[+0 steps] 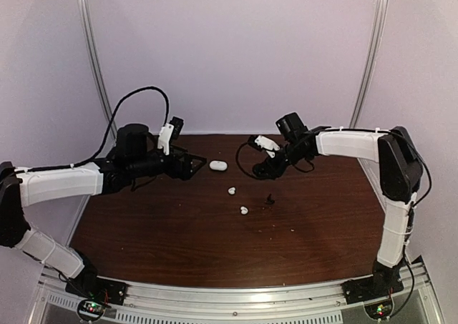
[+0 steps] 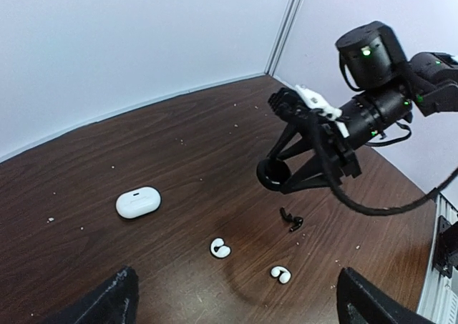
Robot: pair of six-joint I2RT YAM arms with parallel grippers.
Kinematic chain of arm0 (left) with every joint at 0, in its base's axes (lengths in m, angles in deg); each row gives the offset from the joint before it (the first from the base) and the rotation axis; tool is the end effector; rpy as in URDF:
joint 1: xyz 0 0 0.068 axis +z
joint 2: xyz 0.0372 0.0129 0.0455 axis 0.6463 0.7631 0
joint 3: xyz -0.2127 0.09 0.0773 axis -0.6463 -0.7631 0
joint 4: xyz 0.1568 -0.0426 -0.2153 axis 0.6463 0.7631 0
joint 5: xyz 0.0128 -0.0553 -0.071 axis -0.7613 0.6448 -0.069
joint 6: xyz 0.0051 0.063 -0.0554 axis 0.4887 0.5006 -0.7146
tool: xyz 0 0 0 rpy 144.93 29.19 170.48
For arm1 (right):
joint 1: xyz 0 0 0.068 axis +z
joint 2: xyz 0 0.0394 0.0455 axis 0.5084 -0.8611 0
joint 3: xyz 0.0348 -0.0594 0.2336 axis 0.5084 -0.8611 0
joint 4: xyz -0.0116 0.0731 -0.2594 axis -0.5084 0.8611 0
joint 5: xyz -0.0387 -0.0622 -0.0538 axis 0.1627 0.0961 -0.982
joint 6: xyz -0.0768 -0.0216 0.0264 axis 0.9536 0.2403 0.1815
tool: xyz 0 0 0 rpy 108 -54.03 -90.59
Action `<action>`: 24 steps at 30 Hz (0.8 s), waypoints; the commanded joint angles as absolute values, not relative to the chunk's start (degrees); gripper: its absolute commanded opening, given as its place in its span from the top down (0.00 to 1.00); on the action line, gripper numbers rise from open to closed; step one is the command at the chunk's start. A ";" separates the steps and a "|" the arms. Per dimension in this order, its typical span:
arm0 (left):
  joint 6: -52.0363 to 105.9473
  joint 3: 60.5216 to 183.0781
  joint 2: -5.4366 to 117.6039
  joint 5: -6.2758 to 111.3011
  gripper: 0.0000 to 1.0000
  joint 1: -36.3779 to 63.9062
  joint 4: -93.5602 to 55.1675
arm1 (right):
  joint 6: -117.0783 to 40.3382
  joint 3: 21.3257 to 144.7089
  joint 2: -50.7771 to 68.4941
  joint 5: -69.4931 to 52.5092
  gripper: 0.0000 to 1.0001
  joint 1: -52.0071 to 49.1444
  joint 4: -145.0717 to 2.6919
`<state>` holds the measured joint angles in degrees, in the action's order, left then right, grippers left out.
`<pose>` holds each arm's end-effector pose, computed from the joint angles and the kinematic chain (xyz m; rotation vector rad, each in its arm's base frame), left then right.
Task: Insert the wireless bluetooth earbuds into the charging case
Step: Place the charging case at the corner of the board.
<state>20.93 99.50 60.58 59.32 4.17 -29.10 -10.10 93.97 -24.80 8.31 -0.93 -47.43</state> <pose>0.2851 -0.2315 0.2235 0.5016 1.9084 -0.8759 0.3811 0.2518 0.1470 -1.2228 2.1398 0.5905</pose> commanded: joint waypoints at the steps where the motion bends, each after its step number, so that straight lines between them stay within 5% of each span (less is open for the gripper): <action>1: 17.74 96.73 56.74 58.76 0.02 4.58 -30.80 | -13.78 85.67 -15.33 6.96 0.59 7.40 -51.35; 13: 9.13 88.67 42.98 54.95 0.02 5.02 -25.15 | -21.83 59.65 -1.99 4.10 0.59 32.38 -63.42; 24: 7.70 85.12 42.17 56.97 0.02 5.02 -25.26 | -21.46 53.95 -6.29 -0.45 0.60 37.04 -67.50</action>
<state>8.71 86.10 42.24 55.89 4.69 -23.77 -21.42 54.95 -5.02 2.70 36.73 -63.86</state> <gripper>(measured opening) 0.977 0.501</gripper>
